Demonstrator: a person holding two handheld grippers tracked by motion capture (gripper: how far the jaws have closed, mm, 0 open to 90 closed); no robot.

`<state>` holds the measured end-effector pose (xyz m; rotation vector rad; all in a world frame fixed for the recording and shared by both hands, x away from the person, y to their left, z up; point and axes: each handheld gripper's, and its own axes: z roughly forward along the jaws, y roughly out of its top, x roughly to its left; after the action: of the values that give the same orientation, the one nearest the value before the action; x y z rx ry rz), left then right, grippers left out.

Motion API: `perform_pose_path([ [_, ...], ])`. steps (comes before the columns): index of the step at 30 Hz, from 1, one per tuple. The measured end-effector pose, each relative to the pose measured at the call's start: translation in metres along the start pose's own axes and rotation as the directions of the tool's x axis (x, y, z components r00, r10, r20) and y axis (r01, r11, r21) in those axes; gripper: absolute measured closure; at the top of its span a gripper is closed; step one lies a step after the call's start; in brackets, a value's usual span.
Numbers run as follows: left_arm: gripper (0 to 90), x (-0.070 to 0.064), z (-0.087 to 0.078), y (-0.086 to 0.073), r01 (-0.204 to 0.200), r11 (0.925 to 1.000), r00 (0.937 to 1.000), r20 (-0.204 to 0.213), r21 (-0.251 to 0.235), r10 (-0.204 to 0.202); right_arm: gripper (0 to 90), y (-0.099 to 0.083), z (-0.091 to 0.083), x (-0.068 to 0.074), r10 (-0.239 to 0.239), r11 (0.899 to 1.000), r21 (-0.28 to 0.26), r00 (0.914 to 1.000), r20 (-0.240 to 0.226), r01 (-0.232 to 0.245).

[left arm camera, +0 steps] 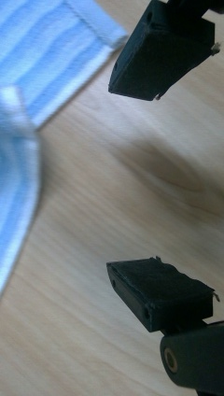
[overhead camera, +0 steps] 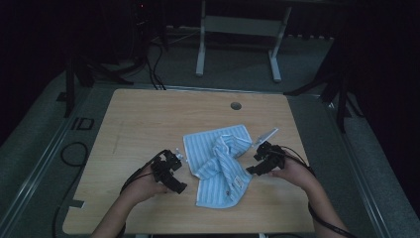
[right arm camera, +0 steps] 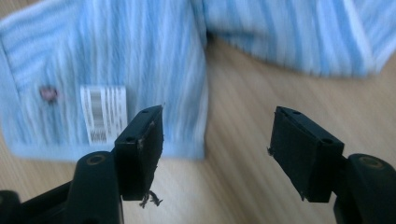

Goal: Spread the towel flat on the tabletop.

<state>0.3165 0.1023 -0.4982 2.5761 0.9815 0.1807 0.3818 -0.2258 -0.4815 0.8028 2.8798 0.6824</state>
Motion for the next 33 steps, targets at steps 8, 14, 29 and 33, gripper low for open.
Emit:
perform_pose_path([
  [8,16.2,-0.012,0.006,0.027,-0.031,0.9993,0.9994,0.016,-0.019,0.031,37.9,0.033,0.008,-0.002,-0.031,0.999,-0.023,0.9995,-0.002,0.031],
  [14,20.7,-0.018,0.014,0.042,-0.033,0.9989,0.9993,0.015,-0.032,0.034,41.1,0.054,0.017,-0.004,-0.033,0.999,-0.036,0.9995,0.0,0.033],
  [29,53.8,-0.022,0.041,0.059,-0.028,0.9995,0.9988,0.04,-0.015,0.028,49.8,0.081,0.049,0.003,-0.037,0.999,-0.017,0.9974,-0.062,0.037],
  [33,69.1,-0.025,0.044,0.061,-0.04,0.9991,0.998,0.048,-0.013,0.04,61.9,0.084,0.05,0.007,-0.07,0.997,-0.017,0.9962,-0.051,0.069],
])
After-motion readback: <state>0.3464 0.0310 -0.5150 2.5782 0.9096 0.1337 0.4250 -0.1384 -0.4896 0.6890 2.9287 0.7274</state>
